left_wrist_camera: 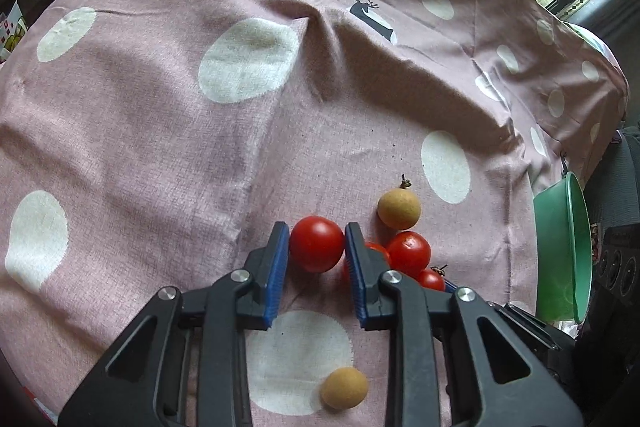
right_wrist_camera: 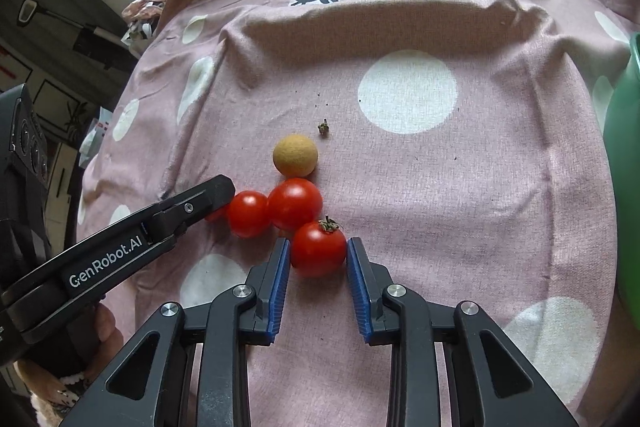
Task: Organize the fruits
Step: 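Lower the right gripper around a cherry tomato and close on it, then lift the cherry tomato with the right gripper and carry it over the bowl, then open the right gripper to drop the tomato into the bowl, then move the right gripper back and close on another cherry tomato, then carry the cherry tomato with the right gripper over the bowl, then open the right gripper to release the tomato into the bowl, then move the right gripper to the tan round fruit and close on it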
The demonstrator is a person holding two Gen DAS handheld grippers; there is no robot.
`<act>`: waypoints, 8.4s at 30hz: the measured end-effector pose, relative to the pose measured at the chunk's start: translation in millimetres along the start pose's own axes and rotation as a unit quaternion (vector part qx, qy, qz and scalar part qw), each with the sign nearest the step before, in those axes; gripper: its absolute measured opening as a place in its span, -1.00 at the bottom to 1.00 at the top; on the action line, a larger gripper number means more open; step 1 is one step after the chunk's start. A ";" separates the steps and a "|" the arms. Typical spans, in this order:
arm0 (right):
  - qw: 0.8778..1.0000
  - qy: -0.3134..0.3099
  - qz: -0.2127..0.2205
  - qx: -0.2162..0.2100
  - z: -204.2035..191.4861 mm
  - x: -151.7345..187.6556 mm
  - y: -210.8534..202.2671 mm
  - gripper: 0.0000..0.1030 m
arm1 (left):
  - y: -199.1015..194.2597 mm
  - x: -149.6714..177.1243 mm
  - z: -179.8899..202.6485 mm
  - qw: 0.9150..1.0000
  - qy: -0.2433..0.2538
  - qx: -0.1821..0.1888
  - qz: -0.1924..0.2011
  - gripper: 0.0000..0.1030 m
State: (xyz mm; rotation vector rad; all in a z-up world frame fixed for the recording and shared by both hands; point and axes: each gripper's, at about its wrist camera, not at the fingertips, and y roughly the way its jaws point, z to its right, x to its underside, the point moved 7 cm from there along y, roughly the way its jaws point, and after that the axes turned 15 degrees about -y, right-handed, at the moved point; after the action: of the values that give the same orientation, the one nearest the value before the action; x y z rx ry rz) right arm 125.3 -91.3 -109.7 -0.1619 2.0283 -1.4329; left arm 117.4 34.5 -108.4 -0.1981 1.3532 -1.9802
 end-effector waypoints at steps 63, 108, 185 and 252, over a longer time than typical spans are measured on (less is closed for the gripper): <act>0.925 0.249 0.246 0.151 199.0 57.9 -207.9 -0.41 | -46.5 118.6 250.7 0.955 0.221 0.197 0.035 -0.46; 0.949 0.174 0.203 0.165 144.9 16.5 -170.3 0.16 | -70.3 41.0 92.7 0.984 0.125 0.067 0.109 0.04; 0.976 0.126 0.177 0.016 80.4 -11.0 -117.2 -0.44 | -67.3 41.4 85.5 0.979 0.139 0.033 0.145 -0.48; 0.929 0.255 0.203 0.172 193.8 50.3 -188.2 0.20 | -81.1 82.8 142.5 0.971 0.199 0.062 0.120 0.05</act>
State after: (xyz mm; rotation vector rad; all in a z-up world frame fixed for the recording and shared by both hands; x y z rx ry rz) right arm 146.8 -344.0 -4.0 0.8124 1.9829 -1.6305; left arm 89.2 -109.3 2.3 0.4258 1.4124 -1.9506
